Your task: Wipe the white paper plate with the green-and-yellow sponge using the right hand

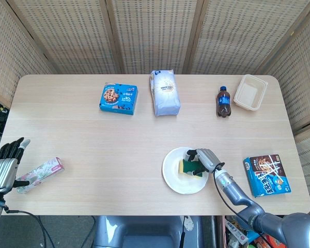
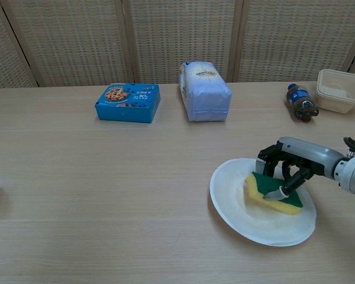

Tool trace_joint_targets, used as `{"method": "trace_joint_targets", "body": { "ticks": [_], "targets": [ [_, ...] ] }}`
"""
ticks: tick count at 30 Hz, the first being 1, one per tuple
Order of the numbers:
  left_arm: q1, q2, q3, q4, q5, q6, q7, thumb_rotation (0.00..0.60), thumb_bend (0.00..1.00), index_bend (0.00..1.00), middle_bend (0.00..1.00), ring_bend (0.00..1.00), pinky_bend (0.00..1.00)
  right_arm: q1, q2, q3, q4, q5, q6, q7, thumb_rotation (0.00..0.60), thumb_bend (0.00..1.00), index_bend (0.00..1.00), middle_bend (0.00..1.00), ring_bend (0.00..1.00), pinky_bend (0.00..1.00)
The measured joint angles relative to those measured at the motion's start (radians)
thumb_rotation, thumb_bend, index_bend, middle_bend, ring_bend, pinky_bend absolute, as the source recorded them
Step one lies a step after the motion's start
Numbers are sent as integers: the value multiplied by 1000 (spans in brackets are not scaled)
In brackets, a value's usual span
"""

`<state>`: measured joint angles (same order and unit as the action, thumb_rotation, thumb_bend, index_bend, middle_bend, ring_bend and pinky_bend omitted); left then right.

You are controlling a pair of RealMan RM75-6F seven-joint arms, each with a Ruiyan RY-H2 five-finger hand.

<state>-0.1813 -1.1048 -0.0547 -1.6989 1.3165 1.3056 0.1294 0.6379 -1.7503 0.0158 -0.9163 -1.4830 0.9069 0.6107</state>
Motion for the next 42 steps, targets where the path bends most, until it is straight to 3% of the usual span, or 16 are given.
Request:
{"method": "trace_joint_targets", "body": {
  "ticks": [9,16,21,28,42],
  "targets": [
    [0,1,0,-1,0,0,-3,600,0,0,0,0,0,-4,-10,10,-3,11,-4,-53,600,419,581,556,435,246],
    [0,4,1,-2,3,-1,-9,600,0,0,0,0,0,-8,9,28,-46,-11,77,-42,600,433,583,559,435,246],
    [1,6,3,-5,8,0,-11,600,0,0,0,0,0,-4,42,71,-124,-17,131,-1,600,436,583,559,435,246],
    [1,7,4,-5,10,0,-14,600,0,0,0,0,0,13,67,123,-173,35,103,24,600,445,583,559,435,244],
    [-2,6,2,-3,1,-7,-11,600,0,0,0,0,0,21,-1,72,-84,35,25,-11,600,452,588,563,435,244]
  ]
}}
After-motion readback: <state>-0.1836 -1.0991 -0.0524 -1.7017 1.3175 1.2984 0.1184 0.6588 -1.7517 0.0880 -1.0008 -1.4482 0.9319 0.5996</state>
